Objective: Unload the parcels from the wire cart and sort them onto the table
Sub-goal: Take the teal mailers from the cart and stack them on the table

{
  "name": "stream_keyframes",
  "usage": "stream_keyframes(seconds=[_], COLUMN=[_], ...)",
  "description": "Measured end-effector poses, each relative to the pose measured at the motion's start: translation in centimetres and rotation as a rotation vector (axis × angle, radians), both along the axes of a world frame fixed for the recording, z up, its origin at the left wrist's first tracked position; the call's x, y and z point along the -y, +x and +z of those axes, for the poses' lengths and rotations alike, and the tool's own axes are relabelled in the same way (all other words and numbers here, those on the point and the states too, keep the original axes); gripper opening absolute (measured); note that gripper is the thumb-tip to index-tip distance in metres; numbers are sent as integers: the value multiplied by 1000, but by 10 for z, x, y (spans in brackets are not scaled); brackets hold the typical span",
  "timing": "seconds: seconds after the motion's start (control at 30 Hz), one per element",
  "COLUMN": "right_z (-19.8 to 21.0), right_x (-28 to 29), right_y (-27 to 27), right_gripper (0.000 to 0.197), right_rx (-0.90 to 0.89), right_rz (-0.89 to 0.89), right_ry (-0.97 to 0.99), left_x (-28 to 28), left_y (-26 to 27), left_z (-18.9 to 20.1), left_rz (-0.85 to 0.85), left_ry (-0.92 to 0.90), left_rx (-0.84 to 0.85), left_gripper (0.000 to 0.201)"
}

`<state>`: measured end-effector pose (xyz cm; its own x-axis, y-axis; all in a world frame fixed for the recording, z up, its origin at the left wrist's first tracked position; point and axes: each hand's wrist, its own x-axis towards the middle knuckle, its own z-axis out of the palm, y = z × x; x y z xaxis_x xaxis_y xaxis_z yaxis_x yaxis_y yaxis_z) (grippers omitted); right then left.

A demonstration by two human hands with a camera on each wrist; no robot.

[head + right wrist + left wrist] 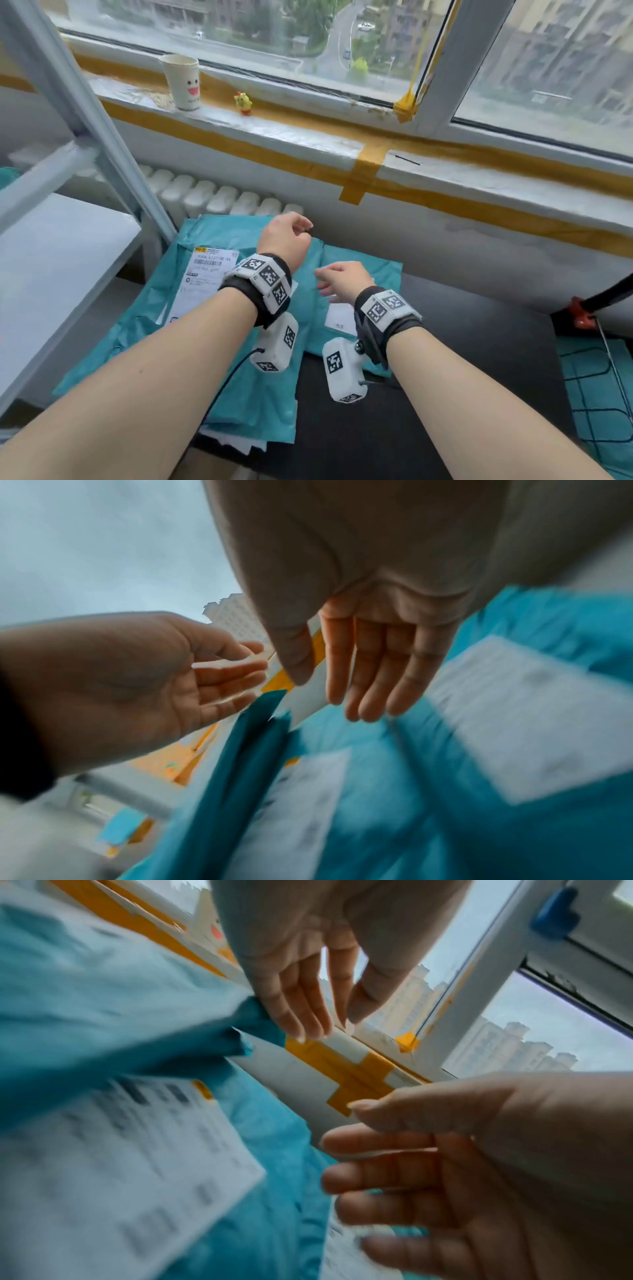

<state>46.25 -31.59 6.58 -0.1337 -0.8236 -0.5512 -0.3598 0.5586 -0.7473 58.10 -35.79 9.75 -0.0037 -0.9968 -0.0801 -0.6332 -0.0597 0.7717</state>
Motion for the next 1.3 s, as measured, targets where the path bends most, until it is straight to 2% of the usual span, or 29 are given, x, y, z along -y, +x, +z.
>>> stream_keyframes(seconds=[0.1, 0.17, 0.2, 0.27, 0.33, 0.43, 0.5, 0.53, 0.6, 0.67, 0.73, 0.9, 1.07, 1.3], right_z=[3, 0, -1, -1, 2, 11, 11, 11, 13, 22, 34, 42, 13, -50], right_x=[-6, -10, -11, -11, -11, -16, -20, -21, -20, -18, -17, -30, -61, -68], right_y=[50, 72, 78, 87, 92, 98, 103, 105, 103, 92, 70, -17, -76, -75], right_gripper=[18, 18, 17, 21, 25, 25, 28, 36, 55, 49, 46, 52, 51, 57], right_rx=[115, 118, 113, 128, 235, 389, 364, 317, 251, 310, 326, 206, 86, 67], right_rz=[143, 172, 161, 79, -45, -90, -43, -52, -177, -316, -369, -444, -516, -432], right_ry=[129, 157, 153, 139, 127, 98, 21, -31, -111, -178, -246, -383, -274, -83], left_x=[4, 2, 1, -1, -4, -6, -5, -4, -1, 3, 5, 1, -8, -7], left_y=[50, 84, 102, 133, 153, 156, 148, 141, 124, 108, 89, 24, -19, -6], left_z=[10, 11, 7, -7, -24, -30, -20, -14, 1, 8, 13, 20, -6, -40], left_rz=[195, 367, 451, 550, 519, 456, 401, 368, 313, 267, 211, -14, -135, -34], left_ry=[-114, -113, -38, 211, 394, 382, 327, 288, 230, 200, 179, 213, 249, 299], left_rx=[-9, 102, 144, 94, -3, -46, -70, -86, -116, -134, -141, -224, -30, 124], left_gripper=[26, 32, 38, 53, 60, 54, 43, 31, 15, 26, 33, 37, 37, 33])
